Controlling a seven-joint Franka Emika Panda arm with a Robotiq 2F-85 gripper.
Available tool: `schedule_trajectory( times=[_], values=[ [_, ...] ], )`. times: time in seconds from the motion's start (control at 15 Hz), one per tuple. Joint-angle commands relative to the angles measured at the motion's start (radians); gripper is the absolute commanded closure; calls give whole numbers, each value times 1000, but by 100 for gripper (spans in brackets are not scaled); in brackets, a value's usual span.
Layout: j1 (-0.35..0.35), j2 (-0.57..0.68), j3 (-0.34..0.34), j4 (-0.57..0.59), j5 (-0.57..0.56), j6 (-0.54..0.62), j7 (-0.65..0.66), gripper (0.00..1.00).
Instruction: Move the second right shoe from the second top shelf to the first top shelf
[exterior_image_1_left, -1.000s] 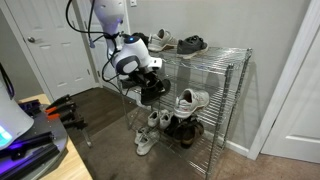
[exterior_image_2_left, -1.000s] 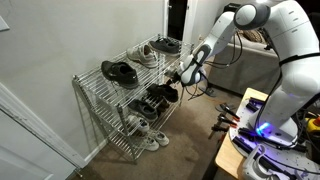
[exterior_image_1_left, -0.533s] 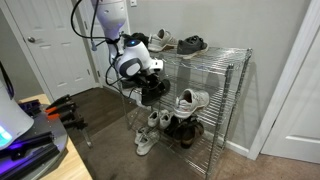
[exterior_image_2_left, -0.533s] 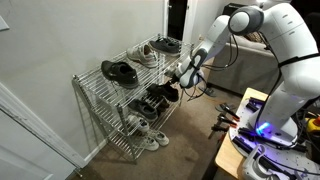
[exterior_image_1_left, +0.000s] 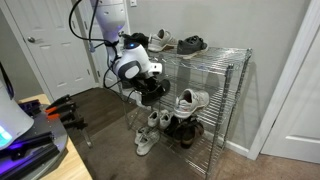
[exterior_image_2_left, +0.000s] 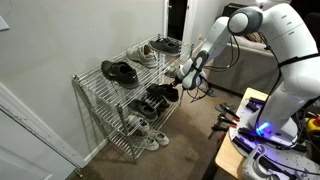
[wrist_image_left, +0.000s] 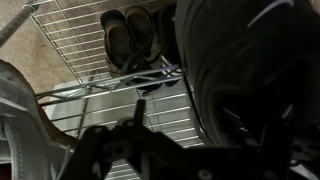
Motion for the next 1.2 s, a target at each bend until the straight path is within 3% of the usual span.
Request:
schedule_trajectory(
  times=[0.0,0.6,0.87,1.13],
  values=[
    [28,-28,-38,-46,-23,-1,24,33],
    [99,-49,-95,-104,-14,-51,14,92],
    [239,-211,-234,-270,25,-179,11,97],
    [468,-392,-455,-437,16,-358,35,94]
  ],
)
